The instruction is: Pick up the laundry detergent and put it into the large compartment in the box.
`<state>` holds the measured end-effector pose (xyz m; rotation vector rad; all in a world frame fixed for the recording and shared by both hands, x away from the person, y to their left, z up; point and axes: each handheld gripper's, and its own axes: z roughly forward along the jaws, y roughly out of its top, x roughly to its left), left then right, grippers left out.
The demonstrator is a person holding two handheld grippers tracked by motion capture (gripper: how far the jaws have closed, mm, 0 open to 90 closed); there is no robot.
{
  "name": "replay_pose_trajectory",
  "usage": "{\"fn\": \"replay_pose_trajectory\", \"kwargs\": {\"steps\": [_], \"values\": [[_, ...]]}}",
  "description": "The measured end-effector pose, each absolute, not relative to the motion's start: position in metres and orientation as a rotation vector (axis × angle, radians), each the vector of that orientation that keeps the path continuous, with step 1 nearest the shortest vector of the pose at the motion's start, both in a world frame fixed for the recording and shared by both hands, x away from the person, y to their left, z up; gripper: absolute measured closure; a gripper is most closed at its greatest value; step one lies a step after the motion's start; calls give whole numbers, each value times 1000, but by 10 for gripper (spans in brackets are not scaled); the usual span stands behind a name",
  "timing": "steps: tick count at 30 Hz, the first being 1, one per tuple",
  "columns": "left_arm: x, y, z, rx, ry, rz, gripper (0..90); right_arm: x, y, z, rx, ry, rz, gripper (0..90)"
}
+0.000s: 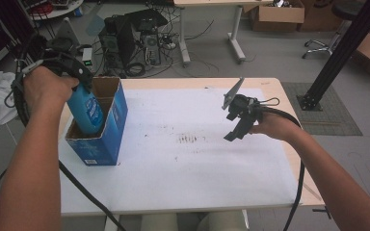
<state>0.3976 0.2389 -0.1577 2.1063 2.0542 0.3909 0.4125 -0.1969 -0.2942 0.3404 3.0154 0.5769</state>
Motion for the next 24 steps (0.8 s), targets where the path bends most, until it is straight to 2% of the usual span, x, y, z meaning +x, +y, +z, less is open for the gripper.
{"fn": "replay_pose_trajectory", "kwargs": {"steps": [24], "values": [[406,245,-250,2195,2031,344,381,416,-200,-302,372,3028,555,178]]}}
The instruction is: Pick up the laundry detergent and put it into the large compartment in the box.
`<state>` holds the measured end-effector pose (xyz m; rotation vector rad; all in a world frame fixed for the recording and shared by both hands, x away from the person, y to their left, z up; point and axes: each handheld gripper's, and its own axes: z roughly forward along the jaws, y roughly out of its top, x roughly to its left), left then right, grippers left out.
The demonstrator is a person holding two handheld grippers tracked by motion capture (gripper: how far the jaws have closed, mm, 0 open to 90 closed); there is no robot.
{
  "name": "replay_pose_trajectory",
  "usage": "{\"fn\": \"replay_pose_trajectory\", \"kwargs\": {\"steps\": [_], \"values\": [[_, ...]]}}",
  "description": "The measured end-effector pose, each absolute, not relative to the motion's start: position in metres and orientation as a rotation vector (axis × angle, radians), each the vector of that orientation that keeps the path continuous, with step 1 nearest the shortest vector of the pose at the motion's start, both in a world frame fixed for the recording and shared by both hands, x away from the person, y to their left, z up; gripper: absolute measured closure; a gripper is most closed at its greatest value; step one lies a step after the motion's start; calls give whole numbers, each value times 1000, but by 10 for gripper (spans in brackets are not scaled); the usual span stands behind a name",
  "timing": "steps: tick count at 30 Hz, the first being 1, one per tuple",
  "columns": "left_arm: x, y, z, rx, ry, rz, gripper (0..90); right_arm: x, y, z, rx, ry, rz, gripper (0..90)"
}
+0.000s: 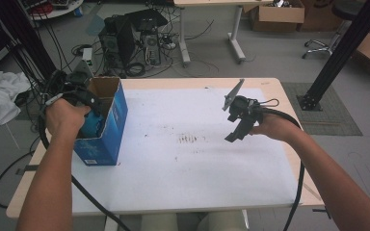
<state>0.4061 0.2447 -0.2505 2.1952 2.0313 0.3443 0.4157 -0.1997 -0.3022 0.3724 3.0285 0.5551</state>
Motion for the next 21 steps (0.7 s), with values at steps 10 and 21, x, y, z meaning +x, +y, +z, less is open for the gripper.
{"fn": "replay_pose_trajectory", "kwargs": {"steps": [10,21], "values": [[407,243,-274,2248,2016,339,381,416,-196,-306,369,3038,536,178],[409,245,-283,2261,2016,324,381,418,-197,-308,376,3045,522,178]]}}
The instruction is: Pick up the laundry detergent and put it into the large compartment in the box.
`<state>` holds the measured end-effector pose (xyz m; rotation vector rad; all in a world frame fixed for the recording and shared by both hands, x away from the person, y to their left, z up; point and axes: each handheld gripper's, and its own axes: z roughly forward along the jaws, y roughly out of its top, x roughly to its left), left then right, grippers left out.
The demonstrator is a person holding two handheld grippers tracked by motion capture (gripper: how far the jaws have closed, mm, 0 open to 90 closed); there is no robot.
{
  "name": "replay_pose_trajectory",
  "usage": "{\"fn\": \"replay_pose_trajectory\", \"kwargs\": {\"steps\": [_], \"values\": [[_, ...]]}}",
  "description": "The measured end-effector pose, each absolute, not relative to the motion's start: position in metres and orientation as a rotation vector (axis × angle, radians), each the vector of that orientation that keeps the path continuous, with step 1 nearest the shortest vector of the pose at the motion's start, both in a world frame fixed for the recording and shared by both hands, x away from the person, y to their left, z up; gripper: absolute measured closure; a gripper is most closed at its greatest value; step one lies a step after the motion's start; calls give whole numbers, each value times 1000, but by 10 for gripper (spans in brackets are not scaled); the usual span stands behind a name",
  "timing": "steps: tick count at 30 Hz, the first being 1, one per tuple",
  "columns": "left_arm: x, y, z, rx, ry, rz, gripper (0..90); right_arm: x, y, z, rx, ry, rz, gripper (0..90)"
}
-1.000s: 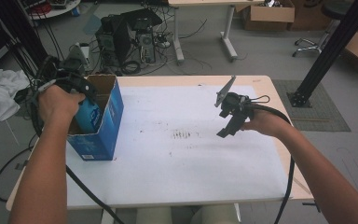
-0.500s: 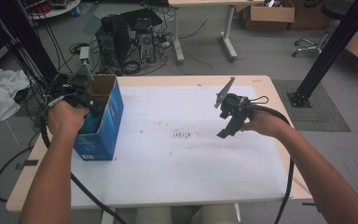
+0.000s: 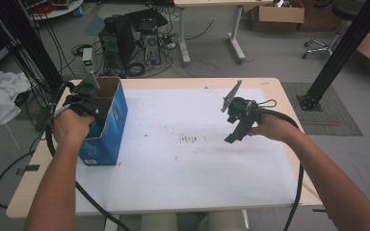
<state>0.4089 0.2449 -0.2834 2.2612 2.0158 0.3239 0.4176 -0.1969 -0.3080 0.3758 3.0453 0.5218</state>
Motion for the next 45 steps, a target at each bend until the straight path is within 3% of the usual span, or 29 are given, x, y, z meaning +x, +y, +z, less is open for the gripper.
{"fn": "replay_pose_trajectory", "kwargs": {"steps": [23,45], "values": [[404,250,-278,2207,1983,314,348,415,-194,-308,364,3051,524,178],[396,254,-236,2145,1998,350,302,411,-195,-305,356,3051,534,180]]}}
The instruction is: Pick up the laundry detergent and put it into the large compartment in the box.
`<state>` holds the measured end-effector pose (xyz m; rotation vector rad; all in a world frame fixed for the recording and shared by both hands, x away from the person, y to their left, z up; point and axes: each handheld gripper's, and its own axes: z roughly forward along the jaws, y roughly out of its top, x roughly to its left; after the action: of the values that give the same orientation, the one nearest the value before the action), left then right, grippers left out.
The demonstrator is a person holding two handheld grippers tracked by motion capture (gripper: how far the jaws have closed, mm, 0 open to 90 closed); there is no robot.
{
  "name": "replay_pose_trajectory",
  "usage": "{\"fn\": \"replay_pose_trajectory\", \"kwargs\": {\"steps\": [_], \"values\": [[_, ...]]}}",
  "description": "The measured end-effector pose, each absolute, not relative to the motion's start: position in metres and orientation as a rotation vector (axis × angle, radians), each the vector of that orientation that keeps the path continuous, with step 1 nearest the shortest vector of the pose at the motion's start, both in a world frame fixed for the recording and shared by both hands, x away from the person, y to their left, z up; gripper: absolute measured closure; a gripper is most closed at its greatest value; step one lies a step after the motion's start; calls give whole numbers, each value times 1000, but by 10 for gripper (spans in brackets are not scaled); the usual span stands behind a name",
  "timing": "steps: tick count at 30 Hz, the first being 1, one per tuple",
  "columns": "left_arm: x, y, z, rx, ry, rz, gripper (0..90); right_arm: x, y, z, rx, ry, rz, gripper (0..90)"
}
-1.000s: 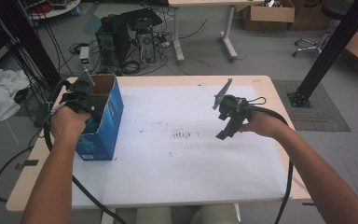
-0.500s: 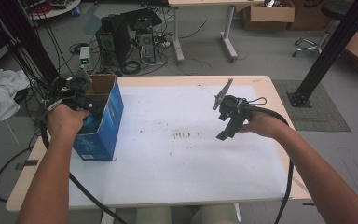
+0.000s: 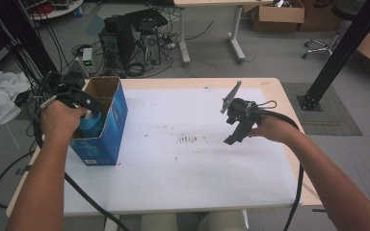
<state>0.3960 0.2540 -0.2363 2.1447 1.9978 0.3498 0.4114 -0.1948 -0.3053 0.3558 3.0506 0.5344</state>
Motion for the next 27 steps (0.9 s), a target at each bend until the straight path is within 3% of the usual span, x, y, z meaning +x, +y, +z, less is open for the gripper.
{"fn": "replay_pose_trajectory", "kwargs": {"steps": [15,27], "values": [[389,246,-197,2142,1899,385,303,408,-197,-302,355,3045,535,181],[388,226,-185,2166,1790,386,238,406,-197,-301,359,3044,535,182]]}}
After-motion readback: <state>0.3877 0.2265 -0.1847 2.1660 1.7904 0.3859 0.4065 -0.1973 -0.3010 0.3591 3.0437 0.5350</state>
